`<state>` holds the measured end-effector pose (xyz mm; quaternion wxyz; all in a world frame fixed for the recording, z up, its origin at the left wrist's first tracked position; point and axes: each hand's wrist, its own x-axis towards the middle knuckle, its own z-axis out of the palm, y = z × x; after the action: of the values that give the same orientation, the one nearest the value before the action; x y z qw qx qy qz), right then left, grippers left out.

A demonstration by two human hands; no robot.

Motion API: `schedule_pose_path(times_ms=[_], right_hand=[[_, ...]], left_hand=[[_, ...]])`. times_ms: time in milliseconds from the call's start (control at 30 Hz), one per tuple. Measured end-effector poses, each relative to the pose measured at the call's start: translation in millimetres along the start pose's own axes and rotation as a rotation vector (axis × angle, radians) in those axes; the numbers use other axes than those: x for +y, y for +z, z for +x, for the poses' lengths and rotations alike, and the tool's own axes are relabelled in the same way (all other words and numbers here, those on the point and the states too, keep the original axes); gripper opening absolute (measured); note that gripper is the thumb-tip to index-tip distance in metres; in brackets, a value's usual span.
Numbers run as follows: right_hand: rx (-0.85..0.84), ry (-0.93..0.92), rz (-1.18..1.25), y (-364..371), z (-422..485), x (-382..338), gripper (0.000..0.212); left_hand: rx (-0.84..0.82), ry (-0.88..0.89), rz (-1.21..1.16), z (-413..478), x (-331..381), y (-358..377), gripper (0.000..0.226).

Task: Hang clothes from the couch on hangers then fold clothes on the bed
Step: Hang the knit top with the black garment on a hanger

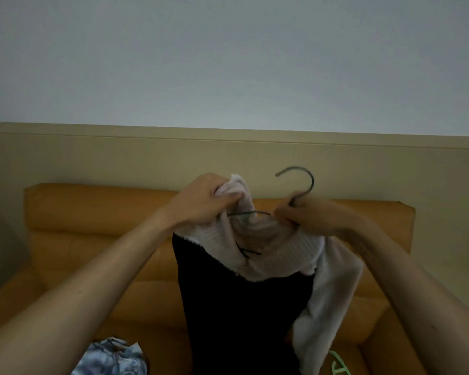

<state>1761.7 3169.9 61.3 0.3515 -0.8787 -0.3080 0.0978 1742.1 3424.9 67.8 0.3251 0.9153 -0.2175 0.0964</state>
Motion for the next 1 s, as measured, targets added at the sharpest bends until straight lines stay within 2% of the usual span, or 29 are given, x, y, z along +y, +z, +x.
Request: schedule_pose_path(times_ms=[100, 233, 300, 367, 400, 500, 533, 567, 633, 667, 733, 867, 933, 1000], right_hand=[[0.092, -0.034, -0.008, -17, 2, -13, 0.047], [0.121, -0.099, -0.015, -24, -1, -12, 0.048], [0.186, -0.139, -0.074, -32, -7, -5, 0.033], [0.262, -0.147, -0.114, -45, -17, 4, 0.006], [0.300, -0.141, -0.096, -51, -24, 11, 0.012], [0.268, -0.082, 0.139, -66, -44, 25, 0.068], [0.218, -0.073, 0.122, -66, -47, 27, 0.073], [0.189, -0.079, 0.023, -65, -47, 27, 0.063], [0.225, -0.142, -0.167, -55, -44, 28, 0.020], [0.284, -0.188, -0.191, -51, -43, 28, 0.019], [0.391, -0.237, -0.137, -47, -42, 28, 0.030], [0.507, -0.251, -0.018, -57, -44, 30, 0.033], [0.490, -0.241, 0.058, -61, -45, 26, 0.030], [0.438, -0.215, 0.072, -62, -46, 24, 0.029]], left_hand=[[-0.049, 0.020, 0.001, -15, -11, 18, 0.064], [0.050, 0.119, 0.016, -21, -18, 24, 0.054], [0.170, 0.119, 0.000, -18, -22, 19, 0.053], [0.307, 0.098, -0.011, -16, -25, 10, 0.043], [0.370, 0.093, -0.032, -16, -23, 5, 0.035], [0.463, 0.073, -0.092, -18, -14, -6, 0.037], [0.468, 0.071, -0.102, -18, -12, -7, 0.039], [0.474, 0.075, -0.101, -17, -9, -8, 0.039], [0.455, 0.075, -0.103, -16, -4, -8, 0.034], [0.431, 0.082, -0.121, -16, -1, -9, 0.030], [0.336, 0.100, -0.187, -19, -2, -15, 0.022], [0.115, 0.093, -0.179, -36, -31, -32, 0.044], [0.117, 0.085, -0.156, -48, -45, -32, 0.043], [0.198, 0.106, -0.153, -54, -49, -31, 0.046]])
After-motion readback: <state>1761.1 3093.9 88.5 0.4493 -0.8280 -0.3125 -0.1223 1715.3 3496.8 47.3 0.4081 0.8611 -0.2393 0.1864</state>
